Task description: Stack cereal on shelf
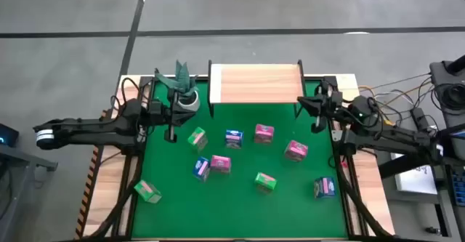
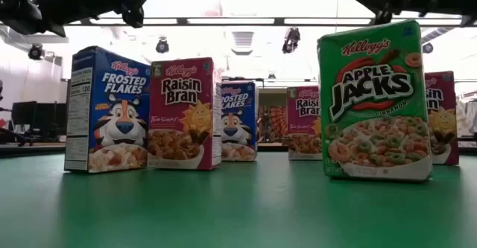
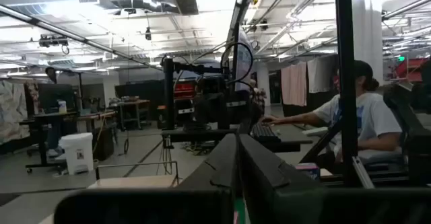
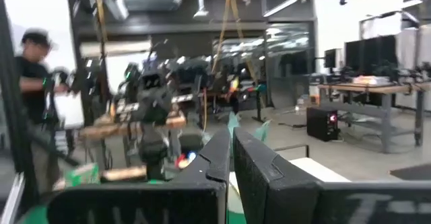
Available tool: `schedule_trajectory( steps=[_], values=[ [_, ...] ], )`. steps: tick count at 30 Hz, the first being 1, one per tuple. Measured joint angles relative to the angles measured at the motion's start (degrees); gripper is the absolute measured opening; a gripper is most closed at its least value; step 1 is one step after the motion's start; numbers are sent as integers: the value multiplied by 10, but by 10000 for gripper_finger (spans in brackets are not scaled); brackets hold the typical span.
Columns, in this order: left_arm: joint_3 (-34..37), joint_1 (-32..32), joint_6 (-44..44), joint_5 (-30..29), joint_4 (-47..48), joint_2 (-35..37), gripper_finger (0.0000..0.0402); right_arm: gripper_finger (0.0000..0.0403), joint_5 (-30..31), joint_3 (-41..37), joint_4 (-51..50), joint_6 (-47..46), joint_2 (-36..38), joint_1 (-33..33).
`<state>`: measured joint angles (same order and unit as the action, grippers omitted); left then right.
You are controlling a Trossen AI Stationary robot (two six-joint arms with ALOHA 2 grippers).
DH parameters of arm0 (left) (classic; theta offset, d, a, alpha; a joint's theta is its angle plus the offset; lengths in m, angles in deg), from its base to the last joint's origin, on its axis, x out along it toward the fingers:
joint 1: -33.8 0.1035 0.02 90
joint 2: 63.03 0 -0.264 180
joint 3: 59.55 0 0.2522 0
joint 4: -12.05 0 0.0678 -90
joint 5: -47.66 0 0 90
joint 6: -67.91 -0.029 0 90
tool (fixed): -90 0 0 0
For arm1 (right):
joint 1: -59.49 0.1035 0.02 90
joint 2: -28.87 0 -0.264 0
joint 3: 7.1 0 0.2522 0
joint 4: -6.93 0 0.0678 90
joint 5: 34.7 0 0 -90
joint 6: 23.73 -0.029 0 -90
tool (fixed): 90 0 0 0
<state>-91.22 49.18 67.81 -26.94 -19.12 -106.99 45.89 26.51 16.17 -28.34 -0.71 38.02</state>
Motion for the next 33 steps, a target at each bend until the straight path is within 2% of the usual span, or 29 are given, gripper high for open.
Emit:
schedule_trajectory(
  steps=[6,15,25,33],
  values=[
    [-6,0,17,0,0,-2,0,9,4,56,-13,61,-68,64],
    [-9,0,59,1,2,-2,0,9,8,143,-133,105,-149,121],
    [-12,0,72,1,20,-2,0,9,142,237,-421,91,-219,154],
    [-14,0,80,1,24,-5,0,9,148,242,-438,92,-270,156]
  ],
)
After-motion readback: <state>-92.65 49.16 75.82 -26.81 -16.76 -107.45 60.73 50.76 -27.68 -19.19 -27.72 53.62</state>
